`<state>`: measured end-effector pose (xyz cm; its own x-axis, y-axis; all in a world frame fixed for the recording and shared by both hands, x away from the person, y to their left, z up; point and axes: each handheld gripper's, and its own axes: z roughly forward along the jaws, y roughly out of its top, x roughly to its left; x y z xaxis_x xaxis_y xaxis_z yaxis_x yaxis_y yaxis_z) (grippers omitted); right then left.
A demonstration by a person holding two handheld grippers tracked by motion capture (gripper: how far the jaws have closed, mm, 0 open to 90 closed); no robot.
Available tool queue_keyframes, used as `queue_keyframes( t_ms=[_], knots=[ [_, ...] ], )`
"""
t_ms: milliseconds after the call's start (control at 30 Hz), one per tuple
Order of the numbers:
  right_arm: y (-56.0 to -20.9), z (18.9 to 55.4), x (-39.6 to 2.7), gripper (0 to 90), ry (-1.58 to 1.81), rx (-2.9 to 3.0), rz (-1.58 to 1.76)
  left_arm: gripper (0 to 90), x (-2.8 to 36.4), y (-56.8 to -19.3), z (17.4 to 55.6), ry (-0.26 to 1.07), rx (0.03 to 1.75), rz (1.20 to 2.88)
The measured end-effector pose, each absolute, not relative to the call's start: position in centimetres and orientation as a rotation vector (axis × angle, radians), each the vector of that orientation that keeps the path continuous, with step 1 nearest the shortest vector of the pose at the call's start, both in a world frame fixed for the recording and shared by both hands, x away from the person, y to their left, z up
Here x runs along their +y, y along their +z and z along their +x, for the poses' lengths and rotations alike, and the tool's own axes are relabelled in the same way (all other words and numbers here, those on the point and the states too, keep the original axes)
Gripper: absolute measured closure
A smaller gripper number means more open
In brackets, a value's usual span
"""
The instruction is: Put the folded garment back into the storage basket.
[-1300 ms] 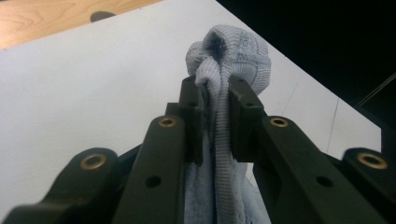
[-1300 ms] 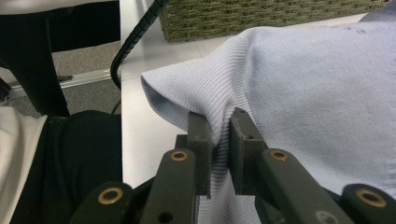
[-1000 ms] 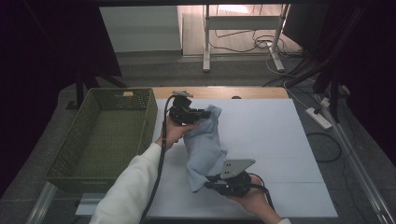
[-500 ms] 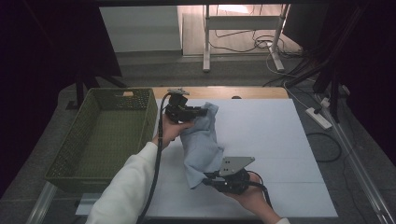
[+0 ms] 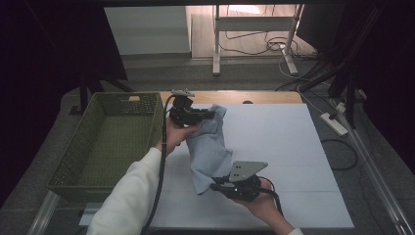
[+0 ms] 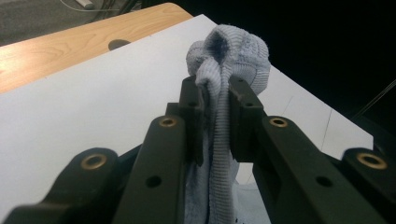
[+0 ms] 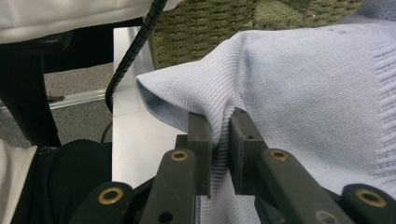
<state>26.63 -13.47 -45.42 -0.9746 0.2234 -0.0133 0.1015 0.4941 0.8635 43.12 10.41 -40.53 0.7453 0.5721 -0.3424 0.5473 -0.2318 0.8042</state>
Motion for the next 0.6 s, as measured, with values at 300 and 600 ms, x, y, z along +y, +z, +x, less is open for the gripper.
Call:
queue_keyframes(
  t_ms=[300, 600],
  knots=[
    [-44.8, 26.5, -13.1, 80.5, 1.515, 2.59, 0.269, 78.0, 11.1, -39.9, 42.9, 0.047, 0.868, 1.893],
    [-44.3, 26.7, -12.4, 80.5, 1.536, 2.578, 0.253, 78.0, 11.9, -38.9, 42.6, 0.062, 0.865, 1.873]
  ],
)
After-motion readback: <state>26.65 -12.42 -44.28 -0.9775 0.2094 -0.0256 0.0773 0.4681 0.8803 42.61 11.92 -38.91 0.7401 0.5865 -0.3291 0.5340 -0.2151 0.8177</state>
